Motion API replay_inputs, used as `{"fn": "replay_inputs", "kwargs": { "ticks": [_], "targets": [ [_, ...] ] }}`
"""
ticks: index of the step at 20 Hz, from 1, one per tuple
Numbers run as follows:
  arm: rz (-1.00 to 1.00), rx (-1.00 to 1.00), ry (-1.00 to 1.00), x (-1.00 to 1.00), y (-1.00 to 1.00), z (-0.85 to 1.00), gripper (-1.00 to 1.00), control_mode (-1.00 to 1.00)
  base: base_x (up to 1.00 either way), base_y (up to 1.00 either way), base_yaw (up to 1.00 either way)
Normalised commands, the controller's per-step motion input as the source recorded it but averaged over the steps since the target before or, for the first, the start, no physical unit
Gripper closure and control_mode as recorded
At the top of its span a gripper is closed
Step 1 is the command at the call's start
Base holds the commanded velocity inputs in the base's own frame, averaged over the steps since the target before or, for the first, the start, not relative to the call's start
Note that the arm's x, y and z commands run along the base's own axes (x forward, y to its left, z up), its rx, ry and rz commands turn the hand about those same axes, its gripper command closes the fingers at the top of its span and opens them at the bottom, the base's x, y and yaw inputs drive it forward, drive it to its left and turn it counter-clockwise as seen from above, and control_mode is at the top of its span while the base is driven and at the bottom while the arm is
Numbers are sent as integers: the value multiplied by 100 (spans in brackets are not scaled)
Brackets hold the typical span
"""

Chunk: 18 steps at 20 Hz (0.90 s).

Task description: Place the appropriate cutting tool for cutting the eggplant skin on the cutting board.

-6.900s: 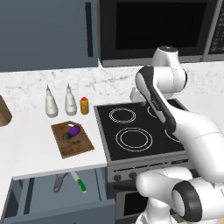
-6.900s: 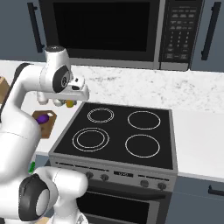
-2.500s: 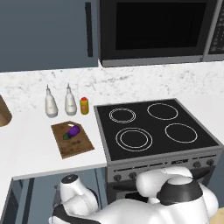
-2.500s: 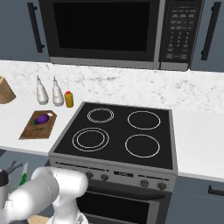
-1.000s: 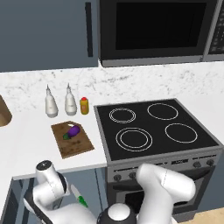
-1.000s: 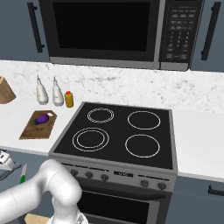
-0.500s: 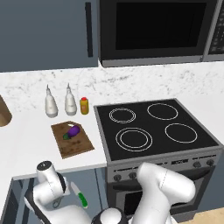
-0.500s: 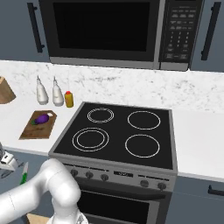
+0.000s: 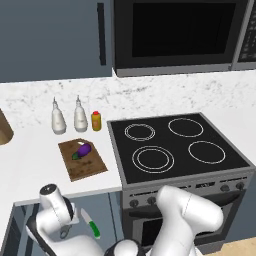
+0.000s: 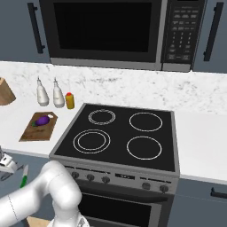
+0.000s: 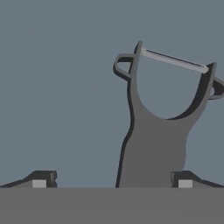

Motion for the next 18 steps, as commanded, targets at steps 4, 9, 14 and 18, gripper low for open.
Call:
{"fn": "replay_inputs", "kwargs": {
  "ticks": [4,9,14,18],
  "targets": [
    [-7,0,-1,-2,0,-24,-100,-100,0,0,0],
    [-7,0,-8,-2,-2,-18,-100,-100,0,0,0],
    [-8,0,-2,-22,-6,-1,-100,-100,0,0,0],
    [-7,0,0,-23,-4,0,-100,-100,0,0,0]
  ]
}}
